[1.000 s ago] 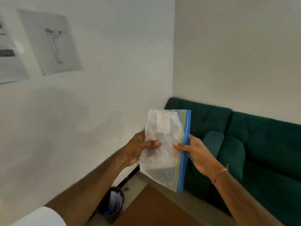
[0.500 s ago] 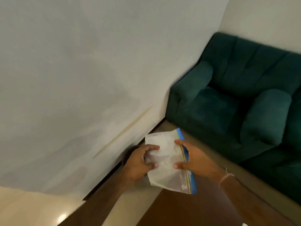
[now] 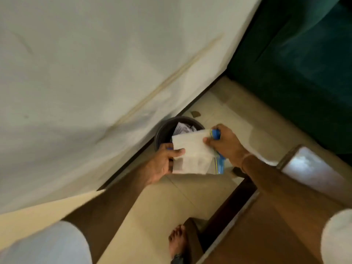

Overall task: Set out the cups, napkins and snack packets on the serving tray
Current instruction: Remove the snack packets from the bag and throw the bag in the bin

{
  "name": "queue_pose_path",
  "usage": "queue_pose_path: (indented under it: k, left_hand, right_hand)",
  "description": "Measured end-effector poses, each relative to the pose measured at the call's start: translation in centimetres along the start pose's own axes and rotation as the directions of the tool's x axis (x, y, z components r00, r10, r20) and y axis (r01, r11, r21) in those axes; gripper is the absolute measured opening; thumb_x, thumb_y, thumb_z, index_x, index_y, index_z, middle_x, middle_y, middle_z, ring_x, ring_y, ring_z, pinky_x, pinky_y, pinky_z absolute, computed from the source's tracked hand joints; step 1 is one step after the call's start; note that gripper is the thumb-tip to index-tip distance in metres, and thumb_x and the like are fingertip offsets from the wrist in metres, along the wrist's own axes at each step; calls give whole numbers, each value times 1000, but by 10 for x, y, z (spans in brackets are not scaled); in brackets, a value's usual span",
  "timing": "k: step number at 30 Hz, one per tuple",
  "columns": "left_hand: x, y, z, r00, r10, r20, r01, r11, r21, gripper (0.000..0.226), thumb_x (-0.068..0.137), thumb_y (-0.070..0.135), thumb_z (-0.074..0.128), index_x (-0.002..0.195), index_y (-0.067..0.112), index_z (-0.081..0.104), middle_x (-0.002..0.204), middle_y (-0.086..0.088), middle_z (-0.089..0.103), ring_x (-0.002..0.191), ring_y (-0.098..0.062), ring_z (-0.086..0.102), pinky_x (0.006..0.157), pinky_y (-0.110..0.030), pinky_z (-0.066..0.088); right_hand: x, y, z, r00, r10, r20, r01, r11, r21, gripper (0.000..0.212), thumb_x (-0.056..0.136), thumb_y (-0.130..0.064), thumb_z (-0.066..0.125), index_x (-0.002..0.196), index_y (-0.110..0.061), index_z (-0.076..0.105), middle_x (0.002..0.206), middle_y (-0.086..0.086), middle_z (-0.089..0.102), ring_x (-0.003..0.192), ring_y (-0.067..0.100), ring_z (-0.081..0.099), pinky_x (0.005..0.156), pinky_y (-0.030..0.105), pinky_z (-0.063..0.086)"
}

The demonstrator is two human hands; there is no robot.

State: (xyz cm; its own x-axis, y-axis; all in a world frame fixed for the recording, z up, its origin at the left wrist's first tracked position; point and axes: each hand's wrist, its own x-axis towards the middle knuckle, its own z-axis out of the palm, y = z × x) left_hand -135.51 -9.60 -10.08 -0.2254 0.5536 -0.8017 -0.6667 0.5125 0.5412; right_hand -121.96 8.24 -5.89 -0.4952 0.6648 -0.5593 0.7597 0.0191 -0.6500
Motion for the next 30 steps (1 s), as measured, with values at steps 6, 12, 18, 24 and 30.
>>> queue_pose_path:
  k: [6,12,18,24,30]
  left_hand:
    - [125,-39,-30,914,177,-364,-52,943,329,69,77,2,79,131,13,38,123,-13,52,91,-18,58,69,-30,52]
    - [183,-83,-31,916,287,-280,8,686,728,50,82,21,72,129,14,56,122,-12,66,94,-20,64,70,-19,48]
    - [196,-94,-27,916,356,-183,-88,624,777,51,84,20,69,133,15,56,123,-11,64,111,-28,63,85,-28,51]
    - [192,-92,-35,920,359,-158,-107,616,780,55,88,24,69,138,16,47,123,-11,64,108,-27,65,92,-38,56]
    - [150,-65,-29,900,423,-102,-154,530,834,80,82,22,74,150,18,33,138,-13,57,122,-32,57,92,-32,45]
  right_hand:
    - [103,54,86,970,228,90,-240,955,172,81,78,-11,82,142,-24,35,130,8,54,116,35,58,95,55,53]
    - [161,86,155,983,-172,70,183,844,-504,43,93,-13,57,136,-14,58,144,21,51,130,42,49,109,43,39]
    - [190,132,205,981,-149,121,192,776,-601,38,99,-10,49,135,-7,58,135,25,59,123,43,57,108,49,44]
    - [181,128,193,975,-132,180,212,803,-557,72,87,-31,72,147,-7,39,146,23,49,133,40,49,111,46,42]
    - [148,79,146,967,-200,160,256,782,-569,84,86,-52,67,155,-19,31,159,13,34,143,38,36,116,52,33]
